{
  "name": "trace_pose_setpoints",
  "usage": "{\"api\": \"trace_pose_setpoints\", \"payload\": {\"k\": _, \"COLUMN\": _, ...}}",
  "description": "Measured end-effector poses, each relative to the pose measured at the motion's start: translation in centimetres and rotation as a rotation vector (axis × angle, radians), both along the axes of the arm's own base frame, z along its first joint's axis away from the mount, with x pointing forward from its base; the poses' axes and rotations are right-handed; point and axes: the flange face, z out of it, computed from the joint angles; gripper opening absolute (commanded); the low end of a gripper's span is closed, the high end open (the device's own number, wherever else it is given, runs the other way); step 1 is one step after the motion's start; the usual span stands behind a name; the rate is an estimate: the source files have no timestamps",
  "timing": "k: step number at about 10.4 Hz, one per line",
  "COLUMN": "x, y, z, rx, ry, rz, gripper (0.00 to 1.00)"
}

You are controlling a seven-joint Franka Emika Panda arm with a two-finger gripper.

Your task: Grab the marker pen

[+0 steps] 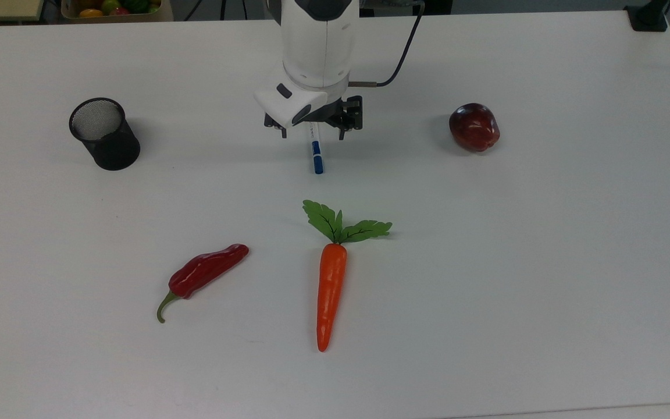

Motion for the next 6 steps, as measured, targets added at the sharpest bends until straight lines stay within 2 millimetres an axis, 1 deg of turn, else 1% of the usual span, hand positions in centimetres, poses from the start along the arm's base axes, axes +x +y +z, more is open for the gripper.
{"api": "trace_pose_setpoints", "payload": {"k": 2, "x": 0.1, "y": -0.1, "z": 2.0, "rx": -0.011, "ry": -0.037, "rz": 0.007, "gripper": 1.0}}
{"api": "trace_pose_setpoints", "payload": {"k": 4, "x": -0.4, "y": -0.6, "z": 5.8, "rx": -0.01, "ry": -0.092, "rz": -0.001, "gripper": 1.0}}
{"api": "trace_pose_setpoints", "payload": {"k": 6, "x": -2.0, "y": -2.8, "z": 10.5, "rx": -0.018, "ry": -0.109, "rz": -0.035, "gripper": 1.0}}
